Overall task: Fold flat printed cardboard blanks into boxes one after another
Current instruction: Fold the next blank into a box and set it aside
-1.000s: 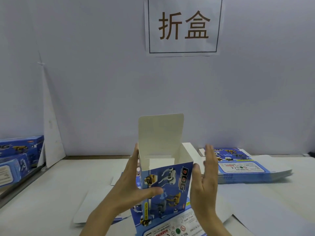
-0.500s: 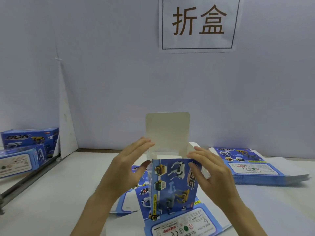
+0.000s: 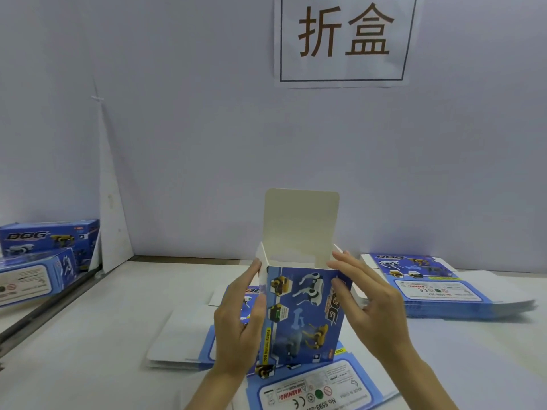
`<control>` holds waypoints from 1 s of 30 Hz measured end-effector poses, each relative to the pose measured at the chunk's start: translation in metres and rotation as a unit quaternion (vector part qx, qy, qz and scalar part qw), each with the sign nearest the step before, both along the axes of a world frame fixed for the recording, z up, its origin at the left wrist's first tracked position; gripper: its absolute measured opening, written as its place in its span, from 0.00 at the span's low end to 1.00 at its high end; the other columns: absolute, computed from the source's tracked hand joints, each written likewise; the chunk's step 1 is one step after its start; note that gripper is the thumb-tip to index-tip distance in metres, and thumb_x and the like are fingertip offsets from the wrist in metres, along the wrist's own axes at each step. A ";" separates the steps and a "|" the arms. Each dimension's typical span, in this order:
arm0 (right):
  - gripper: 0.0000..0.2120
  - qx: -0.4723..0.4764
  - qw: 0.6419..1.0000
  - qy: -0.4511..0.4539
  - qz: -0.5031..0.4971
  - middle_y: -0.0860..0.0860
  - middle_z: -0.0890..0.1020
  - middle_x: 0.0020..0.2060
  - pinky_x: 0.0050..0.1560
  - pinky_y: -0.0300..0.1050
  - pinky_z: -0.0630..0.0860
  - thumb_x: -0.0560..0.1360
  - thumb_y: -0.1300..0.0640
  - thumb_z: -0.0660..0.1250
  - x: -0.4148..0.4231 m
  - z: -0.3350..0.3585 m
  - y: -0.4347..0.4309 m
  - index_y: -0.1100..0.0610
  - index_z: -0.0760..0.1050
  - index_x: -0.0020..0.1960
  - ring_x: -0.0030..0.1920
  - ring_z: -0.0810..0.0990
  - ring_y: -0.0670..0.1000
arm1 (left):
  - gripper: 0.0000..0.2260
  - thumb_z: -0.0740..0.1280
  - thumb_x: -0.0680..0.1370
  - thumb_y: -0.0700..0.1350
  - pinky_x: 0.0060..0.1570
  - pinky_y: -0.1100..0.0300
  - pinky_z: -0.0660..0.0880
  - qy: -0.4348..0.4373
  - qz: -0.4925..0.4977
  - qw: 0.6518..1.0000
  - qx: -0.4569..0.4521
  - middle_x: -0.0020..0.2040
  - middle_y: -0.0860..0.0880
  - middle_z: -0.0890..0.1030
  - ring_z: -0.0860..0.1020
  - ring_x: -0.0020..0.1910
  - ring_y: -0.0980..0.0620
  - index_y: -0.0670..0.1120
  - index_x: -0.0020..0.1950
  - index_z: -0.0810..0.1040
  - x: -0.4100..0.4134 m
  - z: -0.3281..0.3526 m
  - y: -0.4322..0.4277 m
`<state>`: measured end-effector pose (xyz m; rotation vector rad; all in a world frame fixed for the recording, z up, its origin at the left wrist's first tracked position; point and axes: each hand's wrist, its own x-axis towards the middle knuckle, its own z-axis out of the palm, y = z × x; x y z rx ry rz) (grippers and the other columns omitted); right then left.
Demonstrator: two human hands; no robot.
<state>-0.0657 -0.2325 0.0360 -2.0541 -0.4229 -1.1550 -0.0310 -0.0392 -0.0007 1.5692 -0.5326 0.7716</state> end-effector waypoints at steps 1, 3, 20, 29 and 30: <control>0.15 -0.002 1.000 -0.001 -0.001 0.36 0.74 0.61 0.47 0.49 0.83 0.75 0.55 0.66 0.001 -0.001 0.001 0.46 0.74 0.61 0.65 0.66 0.29 | 0.20 0.60 0.74 0.56 0.52 0.65 0.78 0.001 -0.003 1.000 0.005 0.62 0.55 0.77 0.77 0.60 0.58 0.57 0.66 0.69 0.001 0.000 0.001; 0.15 0.003 1.000 0.004 0.004 0.35 0.74 0.61 0.49 0.46 0.82 0.75 0.55 0.66 0.002 0.000 0.004 0.44 0.73 0.60 0.65 0.67 0.29 | 0.25 0.65 0.72 0.55 0.56 0.69 0.74 -0.005 -0.012 0.999 0.036 0.65 0.54 0.74 0.74 0.62 0.60 0.56 0.68 0.66 0.006 -0.003 0.003; 0.25 -0.042 0.997 -0.030 -0.055 0.48 0.70 0.65 0.69 0.36 0.63 0.72 0.60 0.69 0.003 0.007 -0.002 0.51 0.68 0.67 0.70 0.65 0.42 | 0.12 0.68 0.69 0.56 0.37 0.72 0.73 0.200 -0.156 0.967 0.039 0.34 0.60 0.82 0.79 0.36 0.63 0.50 0.47 0.80 0.016 -0.017 0.003; 0.06 -0.103 0.992 -0.045 -0.063 0.49 0.83 0.37 0.38 0.51 0.81 0.69 0.57 0.72 -0.014 0.036 0.012 0.59 0.81 0.43 0.37 0.81 0.49 | 0.36 0.75 0.68 0.56 0.49 0.76 0.72 0.147 -0.087 0.985 0.014 0.63 0.67 0.71 0.70 0.61 0.70 0.66 0.70 0.60 0.019 -0.005 0.005; 0.05 -0.096 0.992 -0.044 -0.071 0.49 0.83 0.37 0.36 0.50 0.81 0.69 0.59 0.74 -0.016 0.037 0.020 0.59 0.81 0.42 0.36 0.81 0.50 | 0.44 0.77 0.65 0.60 0.49 0.79 0.70 0.151 -0.113 0.981 0.036 0.66 0.71 0.66 0.66 0.63 0.74 0.68 0.72 0.54 0.018 -0.006 0.001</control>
